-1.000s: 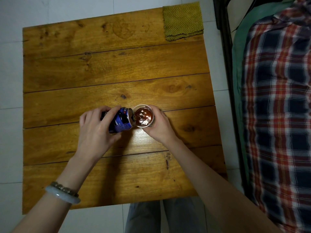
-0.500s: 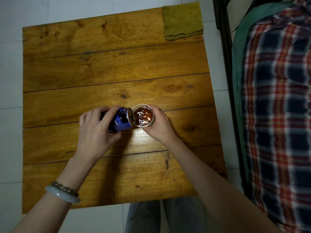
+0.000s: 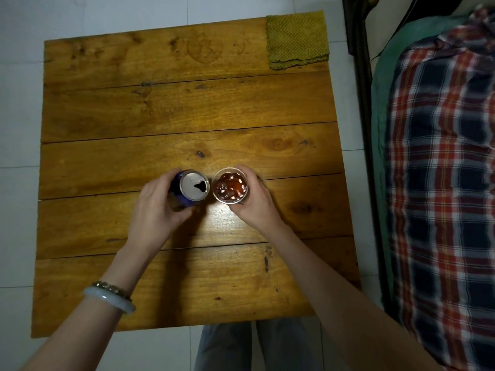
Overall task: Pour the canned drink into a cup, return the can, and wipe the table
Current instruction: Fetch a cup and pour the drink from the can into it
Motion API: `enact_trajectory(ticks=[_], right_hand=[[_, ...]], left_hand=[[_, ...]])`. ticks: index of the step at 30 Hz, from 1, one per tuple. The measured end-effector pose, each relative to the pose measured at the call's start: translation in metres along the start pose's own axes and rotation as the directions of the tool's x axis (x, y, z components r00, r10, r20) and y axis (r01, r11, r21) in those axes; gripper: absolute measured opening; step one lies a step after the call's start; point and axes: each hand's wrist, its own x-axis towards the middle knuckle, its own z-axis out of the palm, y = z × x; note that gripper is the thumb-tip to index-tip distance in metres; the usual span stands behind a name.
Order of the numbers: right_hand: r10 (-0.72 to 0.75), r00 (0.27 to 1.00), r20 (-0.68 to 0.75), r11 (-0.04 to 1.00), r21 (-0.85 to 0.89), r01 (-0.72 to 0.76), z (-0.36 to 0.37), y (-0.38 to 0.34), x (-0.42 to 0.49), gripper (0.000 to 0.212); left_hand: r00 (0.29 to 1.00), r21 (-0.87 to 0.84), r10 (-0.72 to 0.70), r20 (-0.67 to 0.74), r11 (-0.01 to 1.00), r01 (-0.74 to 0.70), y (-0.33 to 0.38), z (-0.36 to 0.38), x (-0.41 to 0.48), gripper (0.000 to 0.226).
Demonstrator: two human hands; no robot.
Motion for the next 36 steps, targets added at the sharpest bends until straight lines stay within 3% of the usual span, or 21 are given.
enact_trajectory(ticks=[7,21,27,36], right_hand=[[0.04,0.999,0.016,0.998,-0.038,-0.04,-0.001,-0.004,0.001,0.069],[0.0,1.0,0.011,1.0,-0.03,0.0,-0.002,-0.007,-0.001,0.066],[-0.01,1.0,0.016,0.999,-0.048,0.011,-0.004,-0.01,-0.002,0.066],[-0.032,0.999,0.018,0.969,-0.245,0.036,-0.017,-0.015,-0.012,0.094]], left_hand=[[0.984,-0.344,-0.172,-0.051,0.928,0.144,-0.006,-0.001,0.003,0.077],[0.958,-0.541,-0.283,-0.05,0.814,0.212,-0.036,0.006,-0.005,0.076],[0.964,-0.549,-0.264,-0.031,0.81,0.205,-0.044,0.009,-0.008,0.075],[0.949,-0.582,-0.31,0.046,0.764,0.278,-0.048,0.01,-0.013,0.086]])
